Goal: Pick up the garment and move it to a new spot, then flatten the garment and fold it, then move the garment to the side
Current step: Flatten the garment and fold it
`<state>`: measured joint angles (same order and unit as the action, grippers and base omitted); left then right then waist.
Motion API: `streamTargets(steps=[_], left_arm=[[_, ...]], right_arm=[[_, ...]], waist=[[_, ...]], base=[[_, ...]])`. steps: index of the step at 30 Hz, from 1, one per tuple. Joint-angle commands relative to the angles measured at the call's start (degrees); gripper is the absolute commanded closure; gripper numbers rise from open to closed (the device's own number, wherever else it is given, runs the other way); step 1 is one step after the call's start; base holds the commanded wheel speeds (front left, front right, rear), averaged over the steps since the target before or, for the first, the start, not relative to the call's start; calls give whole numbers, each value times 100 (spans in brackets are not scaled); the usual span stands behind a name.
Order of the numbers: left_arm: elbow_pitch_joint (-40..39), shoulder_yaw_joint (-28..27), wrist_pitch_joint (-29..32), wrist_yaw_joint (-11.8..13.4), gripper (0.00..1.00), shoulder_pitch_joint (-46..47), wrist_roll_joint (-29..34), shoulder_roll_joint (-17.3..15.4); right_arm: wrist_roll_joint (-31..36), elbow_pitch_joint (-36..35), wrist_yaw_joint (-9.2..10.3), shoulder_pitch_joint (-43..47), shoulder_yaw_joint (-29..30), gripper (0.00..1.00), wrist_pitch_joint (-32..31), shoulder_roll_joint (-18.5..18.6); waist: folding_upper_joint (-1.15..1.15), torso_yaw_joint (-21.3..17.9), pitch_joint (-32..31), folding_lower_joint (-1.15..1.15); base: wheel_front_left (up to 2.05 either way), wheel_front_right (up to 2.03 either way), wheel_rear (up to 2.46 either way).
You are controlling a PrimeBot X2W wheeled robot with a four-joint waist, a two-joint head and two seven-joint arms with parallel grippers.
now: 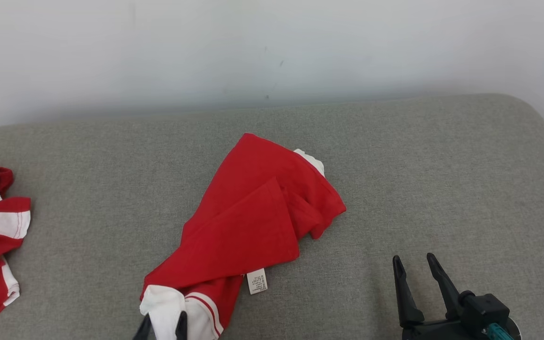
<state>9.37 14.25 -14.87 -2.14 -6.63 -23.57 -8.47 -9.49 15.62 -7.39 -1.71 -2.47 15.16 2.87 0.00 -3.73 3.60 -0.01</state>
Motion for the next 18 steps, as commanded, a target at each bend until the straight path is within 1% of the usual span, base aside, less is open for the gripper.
streamTargets(steps=[1,3,7,10,15,18], left_arm=[[-50,-99,-29,13,0,71,79,3],[-58,-227,-30,31,0,106,124,16],[116,-478,-31,158,0,138,204,7],[176,-617,-32,125,0,148,145,41],[306,-604,-31,19,0,185,191,48],[374,-539,20,65,0,227,223,77]], right_arm=[[-4,10,-20,53,-10,0,14,2],[-13,19,-20,61,-4,0,14,2],[-7,42,-20,62,-3,0,14,2],[-24,45,-20,44,15,0,14,2],[-39,37,-20,68,6,0,14,2],[-52,40,-20,68,-7,0,14,2]], waist=[[0,-13,-5,1],[0,-24,-10,1],[0,-64,-25,1],[0,-103,-20,1],[0,-140,-14,1],[0,-157,-11,1]], base=[[0,0,0],[0,0,0],[0,0,0],[0,0,0],[0,0,0],[0,0,0]])
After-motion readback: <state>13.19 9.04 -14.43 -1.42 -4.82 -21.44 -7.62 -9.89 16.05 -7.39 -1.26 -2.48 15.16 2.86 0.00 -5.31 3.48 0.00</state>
